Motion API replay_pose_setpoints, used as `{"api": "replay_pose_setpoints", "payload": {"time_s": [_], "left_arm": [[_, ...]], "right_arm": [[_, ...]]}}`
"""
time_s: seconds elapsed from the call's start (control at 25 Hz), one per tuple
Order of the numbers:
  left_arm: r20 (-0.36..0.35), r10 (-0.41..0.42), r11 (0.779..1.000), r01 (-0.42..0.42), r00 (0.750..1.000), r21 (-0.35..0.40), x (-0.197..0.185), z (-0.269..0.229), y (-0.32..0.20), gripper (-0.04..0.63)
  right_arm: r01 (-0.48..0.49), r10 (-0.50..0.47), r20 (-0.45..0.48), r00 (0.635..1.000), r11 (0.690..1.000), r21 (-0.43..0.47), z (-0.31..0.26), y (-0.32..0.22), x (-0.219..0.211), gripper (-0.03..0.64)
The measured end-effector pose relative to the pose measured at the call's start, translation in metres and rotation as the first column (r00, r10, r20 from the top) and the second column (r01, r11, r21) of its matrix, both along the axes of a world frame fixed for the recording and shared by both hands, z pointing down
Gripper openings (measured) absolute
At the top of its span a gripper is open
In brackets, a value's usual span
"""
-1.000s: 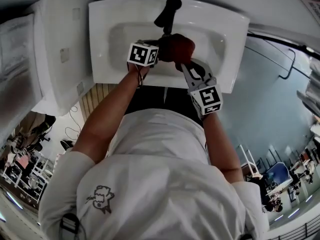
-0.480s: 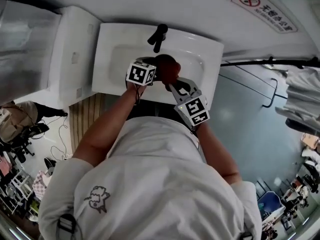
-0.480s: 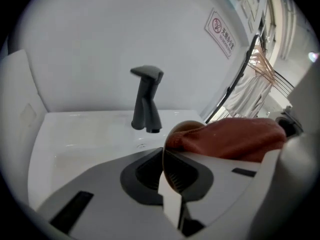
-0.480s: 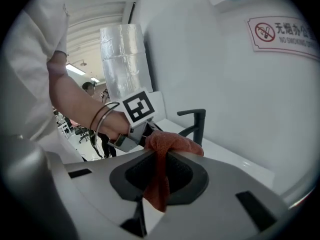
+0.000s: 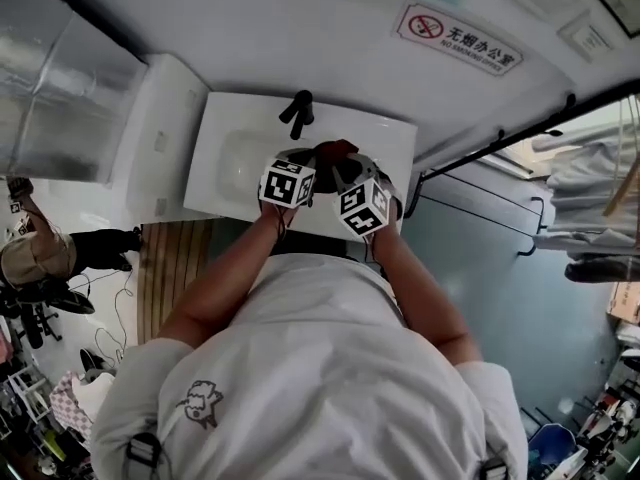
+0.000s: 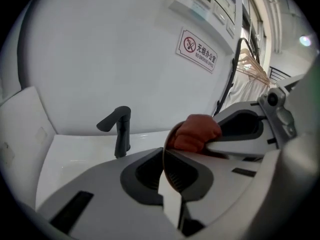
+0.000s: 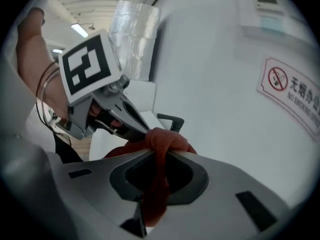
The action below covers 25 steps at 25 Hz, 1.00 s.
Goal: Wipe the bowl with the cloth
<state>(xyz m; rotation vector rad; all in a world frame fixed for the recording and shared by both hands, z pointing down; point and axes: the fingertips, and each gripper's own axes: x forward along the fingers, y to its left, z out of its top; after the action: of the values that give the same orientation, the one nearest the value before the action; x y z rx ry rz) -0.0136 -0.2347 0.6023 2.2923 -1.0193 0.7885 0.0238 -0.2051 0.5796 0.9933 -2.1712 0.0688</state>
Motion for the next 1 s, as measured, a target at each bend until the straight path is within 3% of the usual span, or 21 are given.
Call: {"api": "replay_pose_setpoints", "payload": {"time_s": [0.12,0.2,0.48,0.64,0.84,1.0], "left_arm": [[-0.021,-0.019,0.999,0.019,1.000,0.029,0.014,-0.015,0.007,0.021],[-0.032,-0.020,0.999,0.021,0.999,0.042,0.022,-0.024,0.011,0.021],[-0.046,-0.022,0.997,0.026,0.999,0.079,0.035,-0.047,0.006,0.021],[-0.060,-0.046,0.994,0.051,0.997,0.096,0.031,-0.055,0.000,0.021],[-0.020,-0.063,0.988,0.066,0.998,0.142,0.016,-0.059,-0.010,0.023],[-0.003,-0.120,0.985,0.119,0.993,0.127,-0.006,-0.051,-0.017,0.023]], "right_arm": [[0.068,-0.058,-0.175,0.983,0.996,0.055,-0.001,0.000,0.004,0.060],[0.087,-0.071,-0.231,0.970,0.994,0.061,-0.002,0.000,0.009,0.060],[0.144,-0.130,-0.297,0.946,0.989,0.026,-0.002,0.001,0.011,0.060],[0.240,-0.223,-0.365,0.904,0.971,0.002,0.007,0.008,0.003,0.060],[0.363,-0.349,-0.415,0.840,0.931,-0.047,0.009,0.027,-0.007,0.055],[0.355,-0.339,-0.472,0.814,0.933,-0.058,0.008,0.024,0.011,0.055]]}}
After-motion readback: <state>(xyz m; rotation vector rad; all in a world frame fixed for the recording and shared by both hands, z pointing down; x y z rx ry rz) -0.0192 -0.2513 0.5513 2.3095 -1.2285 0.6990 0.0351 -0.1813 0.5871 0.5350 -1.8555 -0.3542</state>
